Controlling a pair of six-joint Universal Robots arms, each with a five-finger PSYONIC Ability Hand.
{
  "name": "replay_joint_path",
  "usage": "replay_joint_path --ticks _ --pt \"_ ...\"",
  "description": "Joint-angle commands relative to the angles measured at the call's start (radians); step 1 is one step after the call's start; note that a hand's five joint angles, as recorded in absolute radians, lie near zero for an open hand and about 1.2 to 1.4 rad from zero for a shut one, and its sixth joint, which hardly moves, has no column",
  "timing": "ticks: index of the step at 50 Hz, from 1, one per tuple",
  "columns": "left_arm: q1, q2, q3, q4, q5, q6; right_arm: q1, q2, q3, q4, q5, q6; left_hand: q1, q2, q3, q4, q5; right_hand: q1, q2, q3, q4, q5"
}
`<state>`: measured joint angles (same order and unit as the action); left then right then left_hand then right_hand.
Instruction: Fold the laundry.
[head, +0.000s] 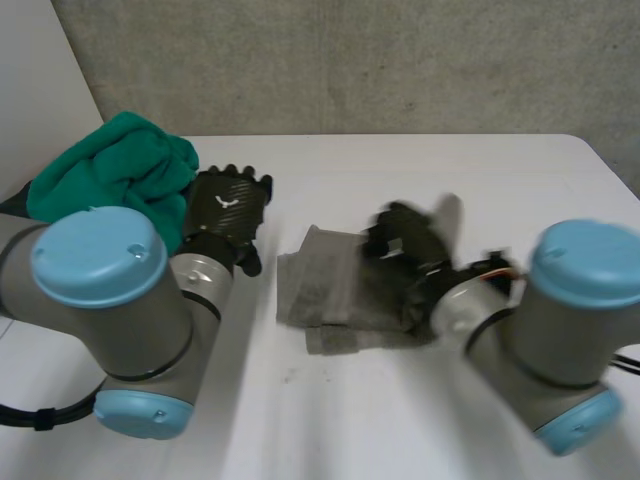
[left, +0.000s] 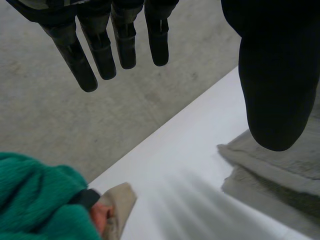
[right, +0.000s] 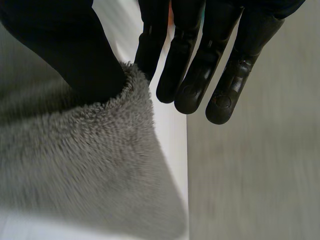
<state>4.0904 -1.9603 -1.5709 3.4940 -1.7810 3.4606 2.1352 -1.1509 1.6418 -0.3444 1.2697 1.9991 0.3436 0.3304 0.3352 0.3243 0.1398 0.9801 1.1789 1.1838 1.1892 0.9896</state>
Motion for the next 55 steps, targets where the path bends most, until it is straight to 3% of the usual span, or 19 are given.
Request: replay_joint_path --ticks 1,2,4,5,6,7,9,13,18,22,28,37,45,51,55 --pt "0.047 0.023 -0.031 0.003 -0.006 0.002 0.141 0.174 -0.086 -0.050 -0.167 0.001 -0.013 0.001 -0.004 0.007 0.017 0.416 0.217 0.212 0.207 0.232" --pt "0.059 0.024 -0.034 0.003 -0.006 -0.003 0.161 0.201 -0.115 -0.050 -0.161 0.012 -0.016 -0.002 -0.007 0.004 0.014 0.416 0.217 0.212 0.207 0.232" --pt "0.067 0.029 -0.035 0.002 -0.008 -0.009 0.172 0.212 -0.141 -0.050 -0.138 0.038 -0.036 -0.023 -0.028 -0.017 -0.007 0.099 -0.100 -0.105 -0.110 -0.085" --pt "0.070 0.031 -0.035 0.003 -0.008 -0.014 0.176 0.212 -0.152 -0.050 -0.122 0.062 -0.045 -0.032 -0.036 -0.026 -0.016 -0.109 -0.308 -0.313 -0.318 -0.293" --pt "0.077 0.037 -0.034 0.005 -0.008 -0.026 0.178 0.214 -0.169 -0.051 -0.083 0.140 -0.048 -0.035 -0.039 -0.029 -0.019 -0.605 -0.804 -0.809 -0.814 -0.789" --pt "0.079 0.041 -0.032 0.005 -0.008 -0.034 0.175 0.212 -0.172 -0.051 -0.067 0.192 -0.048 -0.035 -0.039 -0.029 -0.019 -0.806 -1.004 -1.009 -1.015 -0.990" --pt "0.084 0.046 -0.024 0.005 -0.006 -0.044 0.164 0.200 -0.180 -0.051 -0.041 0.326 -0.048 -0.035 -0.039 -0.029 -0.019 -0.806 -1.004 -1.009 -1.015 -0.990" --pt "0.082 0.047 0.005 0.007 -0.002 -0.064 0.102 0.044 -0.160 -0.022 0.032 0.785 -0.048 -0.035 -0.039 -0.029 -0.019 -0.806 -1.004 -1.009 -1.015 -0.990" --pt "0.026 0.035 0.075 0.007 0.006 -0.103 -0.027 -0.093 -0.128 0.120 0.043 1.047 -0.054 -0.041 -0.045 -0.034 -0.025 -0.806 -1.004 -1.009 -1.015 -0.990" --pt "-0.050 -0.021 0.136 0.002 0.020 -0.135 -0.147 -0.096 -0.154 0.274 0.046 1.053 -0.054 -0.041 -0.045 -0.034 -0.025 -0.806 -1.004 -1.009 -1.015 -0.990" --pt "-0.130 -0.166 0.216 -0.041 0.034 -0.144 -0.158 0.046 -0.307 0.419 0.045 1.050 -0.039 -0.026 -0.031 -0.020 -0.010 -0.806 -1.004 -1.009 -1.015 -0.990" --pt "-0.133 -0.307 0.273 -0.176 -0.012 -0.115 -0.126 0.295 -0.506 0.565 0.016 1.031 -0.045 -0.032 -0.037 -0.026 -0.016 -0.806 -1.004 -1.009 -1.015 -0.990" --pt "-0.088 -0.376 0.311 -0.259 -0.015 0.066 -0.071 0.411 -0.565 0.559 0.049 0.853 -0.063 -0.049 -0.054 -0.043 -0.033 -0.806 -1.004 -1.009 -1.015 -0.990" --pt "-0.059 -0.365 0.328 -0.253 -0.006 0.098 -0.046 0.430 -0.599 0.564 0.080 0.803 -0.063 -0.049 -0.054 -0.043 -0.033 -0.806 -1.004 -1.009 -1.015 -0.990" --pt "-0.067 -0.347 0.331 -0.250 0.008 0.097 -0.047 0.329 -0.568 0.550 0.095 0.858 -0.071 -0.058 -0.063 -0.052 -0.042 -0.806 -1.004 -1.009 -1.015 -0.990"
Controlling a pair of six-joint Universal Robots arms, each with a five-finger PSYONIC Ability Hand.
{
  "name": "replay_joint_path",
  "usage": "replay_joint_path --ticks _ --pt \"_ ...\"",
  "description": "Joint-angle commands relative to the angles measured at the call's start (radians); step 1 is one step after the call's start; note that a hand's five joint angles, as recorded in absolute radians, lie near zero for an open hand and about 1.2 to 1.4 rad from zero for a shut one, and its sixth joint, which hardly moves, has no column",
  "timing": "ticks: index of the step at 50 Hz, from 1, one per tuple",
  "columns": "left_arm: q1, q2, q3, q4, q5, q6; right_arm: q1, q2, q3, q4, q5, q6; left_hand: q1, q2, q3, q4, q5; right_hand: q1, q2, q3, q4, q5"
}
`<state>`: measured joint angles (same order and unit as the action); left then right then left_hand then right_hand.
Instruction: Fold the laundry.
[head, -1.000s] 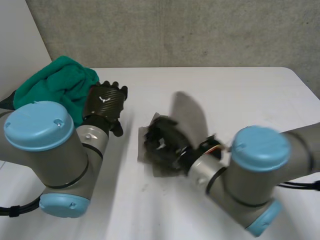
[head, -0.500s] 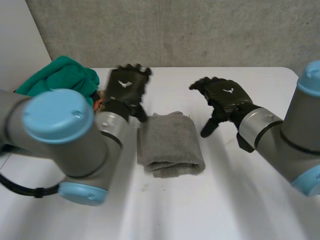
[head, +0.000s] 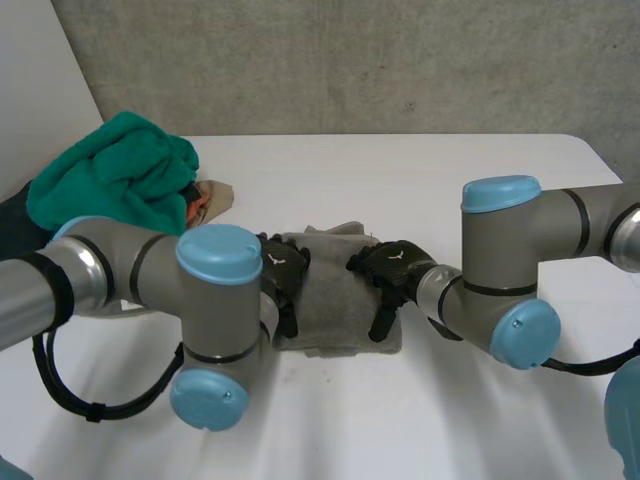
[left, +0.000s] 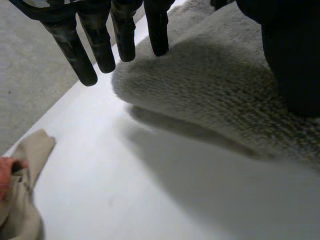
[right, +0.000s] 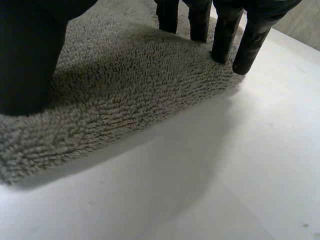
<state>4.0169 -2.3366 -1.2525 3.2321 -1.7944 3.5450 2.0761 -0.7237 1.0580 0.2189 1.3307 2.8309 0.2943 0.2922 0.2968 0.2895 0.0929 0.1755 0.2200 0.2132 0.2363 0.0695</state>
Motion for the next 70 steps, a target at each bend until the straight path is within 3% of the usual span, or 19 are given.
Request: replay_joint_path --ticks 1,6,10,15,21,23,31,42,46,51,60,70 --pt "0.005 0.040 0.013 0.014 0.026 0.011 0.006 -0.123 0.029 -0.019 0.036 0.045 -0.028 -0.026 -0.030 -0.023 -0.001 -0.001 -0.045 -0.039 -0.062 -0.070" --pt "0.007 0.166 -0.016 0.017 0.105 -0.015 -0.007 -0.287 0.183 -0.113 0.039 0.189 -0.048 -0.046 -0.051 -0.044 -0.022 -0.001 -0.045 -0.039 -0.062 -0.070" --pt "0.017 0.259 -0.050 0.018 0.211 -0.055 -0.105 -0.377 0.365 -0.208 0.036 0.281 -0.048 -0.046 -0.051 -0.044 -0.022 -0.001 -0.045 -0.039 -0.062 -0.070" --pt "0.053 0.345 -0.088 0.017 0.361 -0.098 -0.171 -0.393 0.502 -0.230 0.021 0.335 -0.048 -0.046 -0.051 -0.044 -0.022 -0.001 -0.045 -0.039 -0.062 -0.070" --pt "0.102 0.391 -0.140 0.014 0.545 -0.109 -0.165 -0.362 0.560 -0.280 -0.033 0.363 -0.043 -0.041 -0.045 -0.038 -0.016 -0.001 -0.045 -0.039 -0.062 -0.070" --pt "0.108 0.393 -0.146 0.012 0.570 -0.110 -0.162 -0.341 0.559 -0.297 -0.051 0.380 -0.037 -0.035 -0.039 -0.032 -0.010 -0.001 -0.045 -0.039 -0.062 -0.070" --pt "0.105 0.396 -0.169 0.012 0.575 -0.130 -0.107 -0.241 0.499 -0.357 -0.120 0.510 -0.034 -0.032 -0.036 -0.029 -0.007 0.009 -0.035 -0.028 -0.052 -0.059" --pt "0.110 0.396 -0.171 0.014 0.575 -0.132 -0.056 -0.128 0.382 -0.359 -0.105 0.521 -0.031 -0.029 -0.033 -0.026 -0.004 0.150 0.106 0.112 0.089 0.081" --pt "0.111 0.396 -0.171 0.014 0.575 -0.132 -0.053 -0.100 0.355 -0.360 -0.104 0.522 -0.031 -0.029 -0.033 -0.026 -0.004 0.466 0.422 0.429 0.406 0.398" --pt "0.111 0.396 -0.169 0.014 0.575 -0.132 -0.054 -0.082 0.317 -0.368 -0.062 0.522 -0.031 -0.029 -0.033 -0.026 -0.004 1.219 1.175 1.182 1.159 1.151" --pt "0.110 0.398 -0.169 0.014 0.575 -0.132 -0.088 -0.080 0.243 -0.394 0.061 0.483 -0.031 -0.029 -0.033 -0.026 -0.004 1.221 1.176 1.183 1.160 1.152" --pt "0.110 0.398 -0.162 0.015 0.575 -0.132 -0.324 0.038 -0.013 -0.382 0.140 0.361 -0.031 -0.029 -0.033 -0.026 -0.004 1.221 1.176 1.183 1.160 1.152"
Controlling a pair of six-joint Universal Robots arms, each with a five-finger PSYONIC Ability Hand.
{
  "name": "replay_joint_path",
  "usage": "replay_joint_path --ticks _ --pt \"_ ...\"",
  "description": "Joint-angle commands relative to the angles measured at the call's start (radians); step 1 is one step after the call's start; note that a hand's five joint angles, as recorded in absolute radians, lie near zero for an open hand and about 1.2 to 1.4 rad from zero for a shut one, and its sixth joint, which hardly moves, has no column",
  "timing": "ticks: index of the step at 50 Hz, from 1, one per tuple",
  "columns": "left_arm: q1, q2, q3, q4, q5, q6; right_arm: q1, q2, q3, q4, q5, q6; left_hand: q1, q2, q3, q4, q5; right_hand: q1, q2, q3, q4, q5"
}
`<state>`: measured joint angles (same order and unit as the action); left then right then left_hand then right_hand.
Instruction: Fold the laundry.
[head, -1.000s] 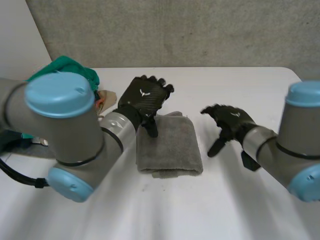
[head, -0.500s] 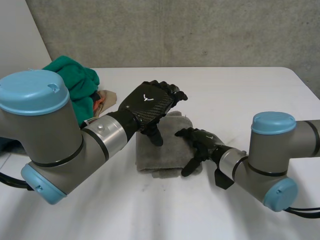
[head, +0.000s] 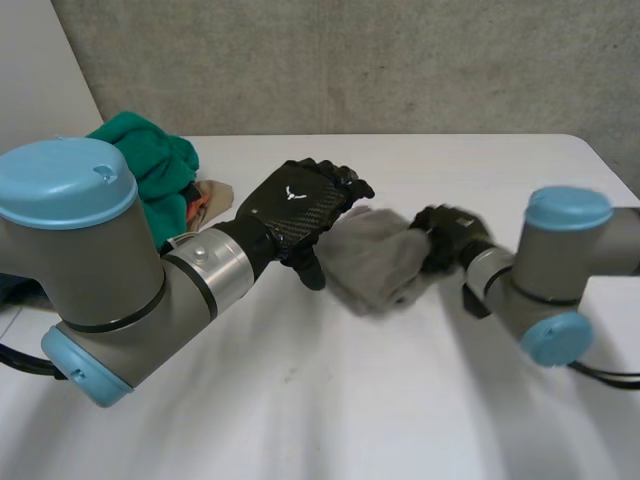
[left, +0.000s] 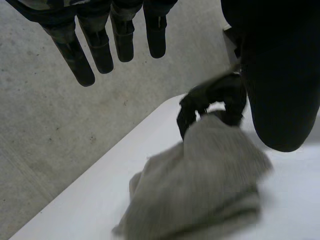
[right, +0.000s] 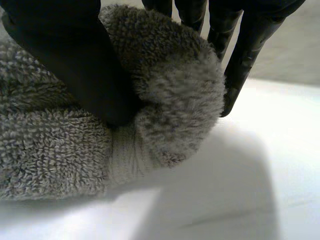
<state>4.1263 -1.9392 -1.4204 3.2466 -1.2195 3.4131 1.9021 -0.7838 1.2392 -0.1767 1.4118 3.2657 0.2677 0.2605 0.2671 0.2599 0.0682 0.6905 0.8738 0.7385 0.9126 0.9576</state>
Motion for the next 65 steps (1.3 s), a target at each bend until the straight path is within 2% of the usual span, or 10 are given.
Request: replay_joint_path --ticks 1,17,30,31,32,33,39,46,53,65 --pt "-0.001 0.000 0.006 0.001 0.000 0.000 -0.172 0.115 -0.222 0.017 0.064 -0.080 -0.004 0.003 -0.004 0.004 0.021 0.706 0.522 0.658 0.484 0.264" --pt "-0.001 -0.023 0.012 0.004 0.000 0.000 -0.422 0.518 -1.019 0.289 0.078 -0.228 -0.001 0.006 -0.001 0.006 0.024 0.706 0.522 0.658 0.484 0.264" --pt "0.011 -0.060 0.015 0.007 0.000 0.000 -0.495 0.558 -1.078 0.286 0.093 -0.342 0.007 0.015 0.008 0.015 0.032 0.706 0.522 0.658 0.484 0.264" --pt "0.011 -0.060 0.015 0.007 0.000 0.001 -0.497 0.558 -1.080 0.286 0.089 -0.343 0.007 0.015 0.008 0.015 0.032 0.643 0.460 0.595 0.421 0.201" --pt "0.012 -0.060 0.017 0.007 0.000 0.000 -0.497 0.558 -1.080 0.284 0.088 -0.351 0.010 0.018 0.011 0.018 0.035 -0.331 -0.515 -0.379 -0.554 -0.773" --pt "0.012 -0.061 0.017 0.007 0.000 0.000 -0.495 0.558 -1.080 0.284 0.093 -0.362 0.010 0.018 0.011 0.018 0.035 -0.516 -0.699 -0.564 -0.738 -0.958" --pt "0.012 -0.058 0.015 0.005 0.000 0.000 -0.495 0.564 -1.072 0.263 0.131 -0.449 0.010 0.018 0.011 0.018 0.035 -0.516 -0.699 -0.564 -0.738 -0.958" --pt "0.012 -0.052 0.006 0.005 -0.002 0.000 -0.500 0.555 -1.003 0.256 0.157 -0.459 0.016 0.023 0.017 0.024 0.041 -0.516 -0.699 -0.564 -0.738 -0.958" --pt "0.009 -0.017 0.004 0.005 -0.015 -0.003 -0.500 0.304 -0.669 0.226 0.148 -0.469 0.016 0.023 0.017 0.024 0.041 -0.516 -0.699 -0.564 -0.738 -0.958" --pt "0.092 0.057 0.047 0.113 -0.239 -0.002 -0.509 -0.211 -0.022 -0.363 0.217 -0.509 0.013 0.020 0.014 0.021 0.038 -0.516 -0.699 -0.564 -0.738 -0.958"
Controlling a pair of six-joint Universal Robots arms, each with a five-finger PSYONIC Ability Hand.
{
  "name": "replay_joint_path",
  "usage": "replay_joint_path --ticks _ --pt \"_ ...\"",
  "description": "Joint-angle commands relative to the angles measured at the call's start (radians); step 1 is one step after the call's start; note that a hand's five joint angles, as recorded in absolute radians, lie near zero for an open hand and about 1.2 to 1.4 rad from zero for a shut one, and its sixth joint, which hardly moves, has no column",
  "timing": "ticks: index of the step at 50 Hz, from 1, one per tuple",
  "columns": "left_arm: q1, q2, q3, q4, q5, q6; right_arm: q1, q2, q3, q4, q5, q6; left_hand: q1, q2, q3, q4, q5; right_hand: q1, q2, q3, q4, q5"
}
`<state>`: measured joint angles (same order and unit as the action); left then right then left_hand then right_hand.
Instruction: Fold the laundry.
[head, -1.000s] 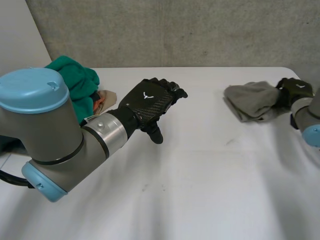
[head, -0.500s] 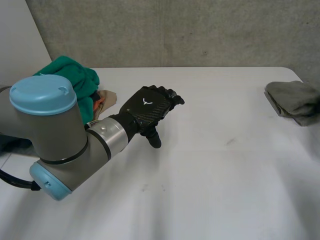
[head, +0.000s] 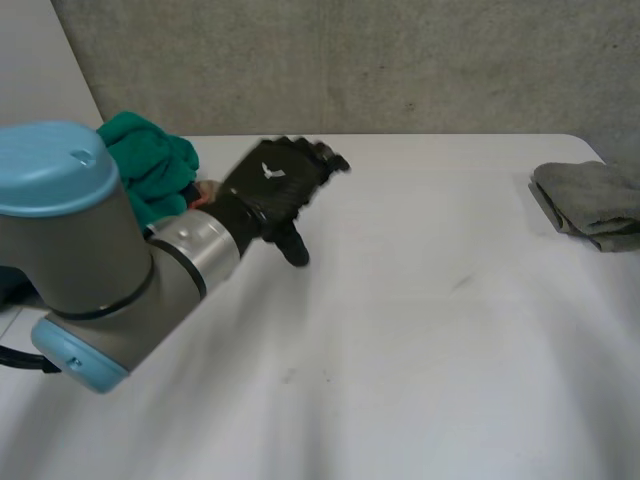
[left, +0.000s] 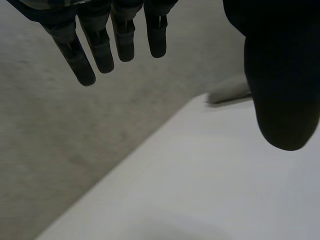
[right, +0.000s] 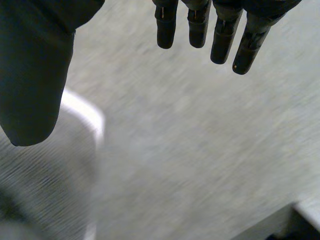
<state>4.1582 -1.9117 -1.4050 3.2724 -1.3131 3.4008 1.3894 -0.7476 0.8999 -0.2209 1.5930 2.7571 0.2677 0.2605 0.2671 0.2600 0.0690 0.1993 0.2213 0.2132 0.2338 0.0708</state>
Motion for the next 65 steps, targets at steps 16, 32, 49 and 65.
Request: replay_joint_path --ticks 16,32,49,65 --pt "0.444 -0.252 0.207 0.168 -0.154 0.253 0.207 -0.622 0.887 -0.538 -0.568 0.179 0.010 0.017 0.011 0.018 0.034 -0.025 -0.047 -0.039 -0.059 -0.071" --pt "0.476 -0.406 0.311 0.202 -0.017 0.210 0.249 -0.638 0.947 -0.235 -0.527 0.055 1.129 1.136 1.129 1.136 1.153 -0.025 -0.047 -0.039 -0.059 -0.071" --pt "0.036 -0.036 -0.014 0.233 0.143 -0.225 0.246 -0.664 0.932 -0.192 -0.377 -0.030 1.129 1.136 1.129 1.136 1.153 -0.025 -0.047 -0.039 -0.059 -0.071" --pt "-0.204 -0.175 0.050 0.197 -0.078 -0.097 0.252 -0.654 0.898 -0.101 -0.353 -0.034 -0.069 -0.062 -0.068 -0.061 -0.045 -0.025 -0.047 -0.039 -0.059 -0.071"
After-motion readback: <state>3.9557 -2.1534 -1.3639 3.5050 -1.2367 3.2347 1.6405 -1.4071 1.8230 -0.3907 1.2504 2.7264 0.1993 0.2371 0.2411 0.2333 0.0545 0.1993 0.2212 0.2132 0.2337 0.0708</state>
